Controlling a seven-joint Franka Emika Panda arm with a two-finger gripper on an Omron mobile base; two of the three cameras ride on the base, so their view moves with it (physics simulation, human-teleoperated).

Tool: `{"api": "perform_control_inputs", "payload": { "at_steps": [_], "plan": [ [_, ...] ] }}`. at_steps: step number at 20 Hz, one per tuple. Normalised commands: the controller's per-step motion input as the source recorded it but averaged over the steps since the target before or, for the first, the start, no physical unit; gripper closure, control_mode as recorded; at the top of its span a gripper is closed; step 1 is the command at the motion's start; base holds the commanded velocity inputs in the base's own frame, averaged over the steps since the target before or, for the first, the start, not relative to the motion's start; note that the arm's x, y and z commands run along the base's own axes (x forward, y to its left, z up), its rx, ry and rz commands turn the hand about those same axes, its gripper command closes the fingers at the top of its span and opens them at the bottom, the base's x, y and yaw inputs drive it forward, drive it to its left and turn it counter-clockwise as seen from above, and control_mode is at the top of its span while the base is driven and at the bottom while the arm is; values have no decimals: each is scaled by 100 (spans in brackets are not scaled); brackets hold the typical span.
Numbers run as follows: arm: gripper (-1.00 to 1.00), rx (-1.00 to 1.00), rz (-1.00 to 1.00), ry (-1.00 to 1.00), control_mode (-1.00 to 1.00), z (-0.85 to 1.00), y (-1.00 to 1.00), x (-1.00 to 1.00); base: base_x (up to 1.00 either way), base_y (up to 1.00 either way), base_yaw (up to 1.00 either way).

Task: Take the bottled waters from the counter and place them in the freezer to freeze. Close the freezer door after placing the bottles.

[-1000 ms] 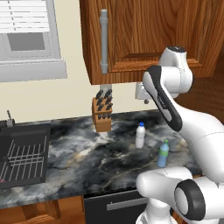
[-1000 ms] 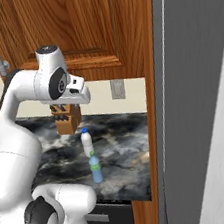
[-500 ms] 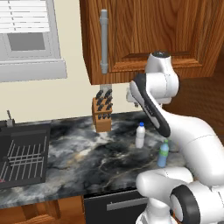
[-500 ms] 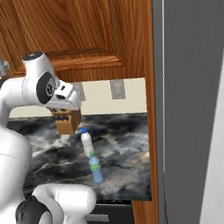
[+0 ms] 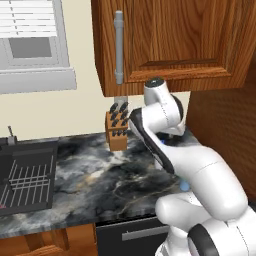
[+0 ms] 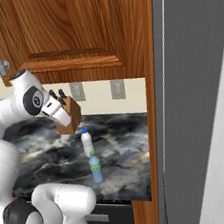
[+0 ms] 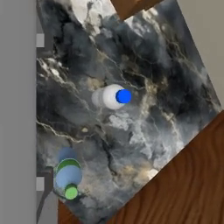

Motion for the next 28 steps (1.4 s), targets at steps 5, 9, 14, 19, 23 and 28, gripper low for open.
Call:
{"api": "perform_control_inputs", "payload": {
  "at_steps": [5, 9, 14, 19, 23, 28],
  "plan": [
    [-100, -19, -48, 0, -100, -55, 5, 2, 0, 0, 0],
    [-100, -18, -44, 0, -100, -45, 4, 6, 0, 0, 0],
    [-100, -9, -33, 0, -100, -38, 5, 0, 0, 0, 0],
    [-100, -6, -23, 0, -100, -39, 1, 8, 0, 0, 0],
    [-100, -10, -20, 1, -100, -48, 0, 7, 0, 0, 0],
    [-100, -8, -12, -16, -100, -54, 0, 2, 0, 0, 0]
  ]
}}
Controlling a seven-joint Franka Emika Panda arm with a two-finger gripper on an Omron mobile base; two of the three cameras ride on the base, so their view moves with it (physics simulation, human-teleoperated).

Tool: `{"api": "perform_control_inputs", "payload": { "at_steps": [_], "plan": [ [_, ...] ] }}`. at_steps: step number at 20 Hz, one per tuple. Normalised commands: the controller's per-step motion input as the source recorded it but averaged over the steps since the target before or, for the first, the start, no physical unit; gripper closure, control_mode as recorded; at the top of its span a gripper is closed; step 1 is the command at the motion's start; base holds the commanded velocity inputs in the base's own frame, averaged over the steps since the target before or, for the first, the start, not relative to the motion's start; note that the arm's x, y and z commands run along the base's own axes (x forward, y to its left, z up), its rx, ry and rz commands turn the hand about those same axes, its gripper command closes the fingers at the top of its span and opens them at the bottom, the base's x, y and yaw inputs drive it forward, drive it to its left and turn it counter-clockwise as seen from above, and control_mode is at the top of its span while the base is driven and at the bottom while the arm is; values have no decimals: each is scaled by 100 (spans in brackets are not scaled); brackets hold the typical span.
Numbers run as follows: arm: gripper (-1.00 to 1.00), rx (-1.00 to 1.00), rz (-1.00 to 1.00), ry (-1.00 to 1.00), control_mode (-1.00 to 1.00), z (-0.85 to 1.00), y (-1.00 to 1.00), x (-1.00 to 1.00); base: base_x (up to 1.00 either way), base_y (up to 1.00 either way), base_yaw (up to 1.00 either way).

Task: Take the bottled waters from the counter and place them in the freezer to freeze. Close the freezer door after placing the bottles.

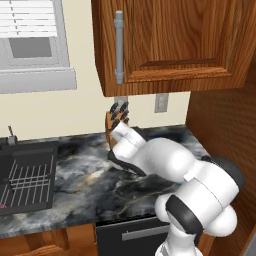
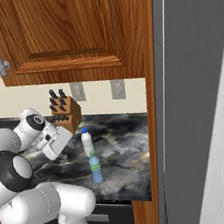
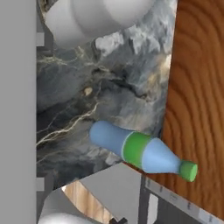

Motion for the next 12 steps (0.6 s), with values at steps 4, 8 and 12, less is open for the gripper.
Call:
{"api": "perform_control_inputs", "payload": {
  "at_steps": [4, 8, 12],
  "plan": [
    [-100, -8, 0, -28, -100, -22, 6, 0, 0, 0, 0],
    [-100, -15, 17, -9, -100, 0, 0, 10, 0, 0, 0],
    [-100, -18, 7, 0, -100, 6, 0, 0, 0, 0, 0]
  ]
}}
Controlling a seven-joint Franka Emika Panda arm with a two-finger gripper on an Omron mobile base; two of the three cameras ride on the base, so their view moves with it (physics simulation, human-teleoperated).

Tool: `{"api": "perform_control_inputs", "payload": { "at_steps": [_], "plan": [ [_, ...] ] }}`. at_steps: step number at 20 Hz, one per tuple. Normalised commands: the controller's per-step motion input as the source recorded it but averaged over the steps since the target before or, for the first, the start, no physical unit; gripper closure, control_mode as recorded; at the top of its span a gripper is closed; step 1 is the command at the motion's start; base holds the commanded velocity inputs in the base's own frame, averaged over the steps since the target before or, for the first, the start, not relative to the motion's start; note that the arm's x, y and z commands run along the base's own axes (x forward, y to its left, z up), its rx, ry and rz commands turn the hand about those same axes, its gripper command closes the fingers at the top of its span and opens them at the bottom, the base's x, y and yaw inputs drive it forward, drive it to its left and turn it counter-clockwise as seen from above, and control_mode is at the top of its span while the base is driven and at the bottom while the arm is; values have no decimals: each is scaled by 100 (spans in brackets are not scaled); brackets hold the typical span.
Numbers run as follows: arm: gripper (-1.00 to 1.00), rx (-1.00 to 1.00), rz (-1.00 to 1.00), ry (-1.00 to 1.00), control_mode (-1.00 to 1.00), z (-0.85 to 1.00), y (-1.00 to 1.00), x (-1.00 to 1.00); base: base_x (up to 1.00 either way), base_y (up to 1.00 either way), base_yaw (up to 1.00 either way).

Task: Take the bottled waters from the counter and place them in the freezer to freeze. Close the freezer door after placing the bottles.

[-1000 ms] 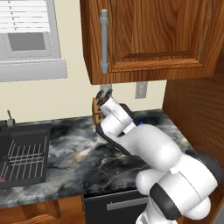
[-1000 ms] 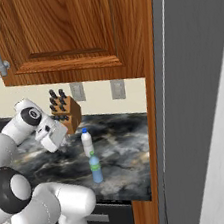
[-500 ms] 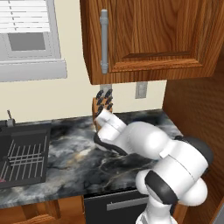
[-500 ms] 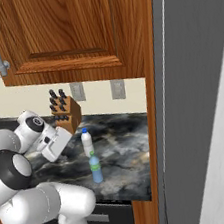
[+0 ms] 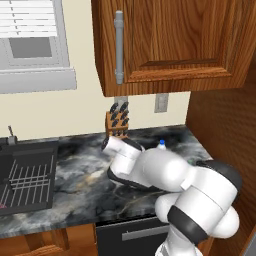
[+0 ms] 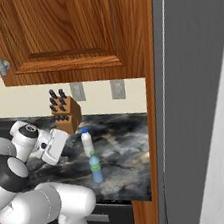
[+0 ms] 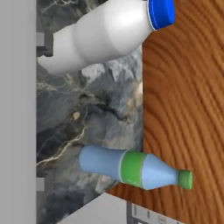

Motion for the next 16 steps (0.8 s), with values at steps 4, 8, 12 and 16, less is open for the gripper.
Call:
{"api": "perform_control_inputs", "payload": {
  "at_steps": [4, 8, 12, 16],
  "plan": [
    [-100, -20, 0, 0, -100, 2, 0, 0, 0, 0, 0],
    [-100, -9, 0, 0, -100, 0, 0, 1, 0, 0, 0],
    [-100, 0, 0, 0, -100, 0, 0, 0, 0, 0, 0],
    [-100, -3, 0, 0, -100, 7, 0, 8, 0, 0, 0]
  ]
}}
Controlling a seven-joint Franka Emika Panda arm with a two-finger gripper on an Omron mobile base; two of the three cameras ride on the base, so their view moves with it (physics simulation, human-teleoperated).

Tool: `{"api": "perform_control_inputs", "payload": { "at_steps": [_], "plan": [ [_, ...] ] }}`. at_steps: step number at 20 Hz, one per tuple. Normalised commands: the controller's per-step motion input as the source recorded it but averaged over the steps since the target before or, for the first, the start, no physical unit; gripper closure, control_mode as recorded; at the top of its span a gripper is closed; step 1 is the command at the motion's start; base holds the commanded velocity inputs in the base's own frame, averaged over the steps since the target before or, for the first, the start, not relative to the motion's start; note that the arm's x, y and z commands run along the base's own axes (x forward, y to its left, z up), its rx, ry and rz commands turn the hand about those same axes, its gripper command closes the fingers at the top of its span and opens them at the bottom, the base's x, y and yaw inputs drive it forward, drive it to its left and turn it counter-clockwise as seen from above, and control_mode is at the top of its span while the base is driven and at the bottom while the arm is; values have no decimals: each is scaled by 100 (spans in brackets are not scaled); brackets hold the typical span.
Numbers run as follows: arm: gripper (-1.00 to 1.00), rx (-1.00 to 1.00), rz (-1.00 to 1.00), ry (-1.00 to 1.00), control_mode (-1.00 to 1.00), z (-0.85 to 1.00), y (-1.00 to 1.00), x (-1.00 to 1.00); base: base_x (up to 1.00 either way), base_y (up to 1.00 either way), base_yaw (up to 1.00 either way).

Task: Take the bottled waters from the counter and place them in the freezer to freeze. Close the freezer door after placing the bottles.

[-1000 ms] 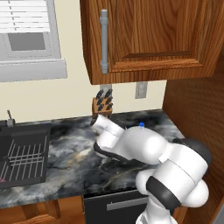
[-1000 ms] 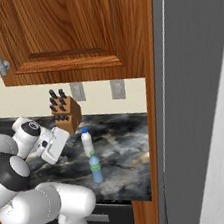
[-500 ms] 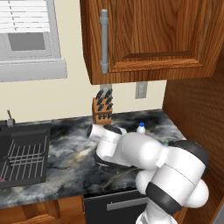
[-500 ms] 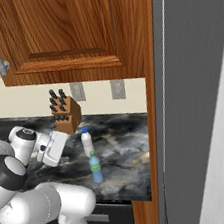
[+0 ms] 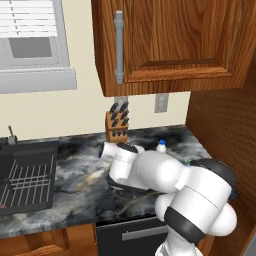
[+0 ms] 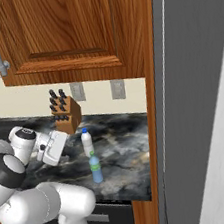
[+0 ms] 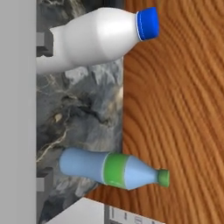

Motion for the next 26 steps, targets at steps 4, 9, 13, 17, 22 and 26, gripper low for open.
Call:
{"api": "perform_control_inputs", "payload": {
  "at_steps": [4, 9, 13, 17, 22, 26],
  "plan": [
    [-100, -8, 0, 0, -100, 12, 0, 3, 0, 0, 0],
    [-100, -10, 0, 0, -100, 11, 0, 4, 0, 0, 0],
    [-100, -12, 0, 1, -100, 19, 0, 14, 0, 0, 0],
    [-100, -12, 0, 6, -100, 16, 0, 22, 0, 0, 0],
    [-100, -9, 0, 8, -100, 10, 0, 25, 0, 0, 0],
    [-100, -3, 0, 6, -100, 0, 0, 9, 0, 0, 0]
  ]
}}
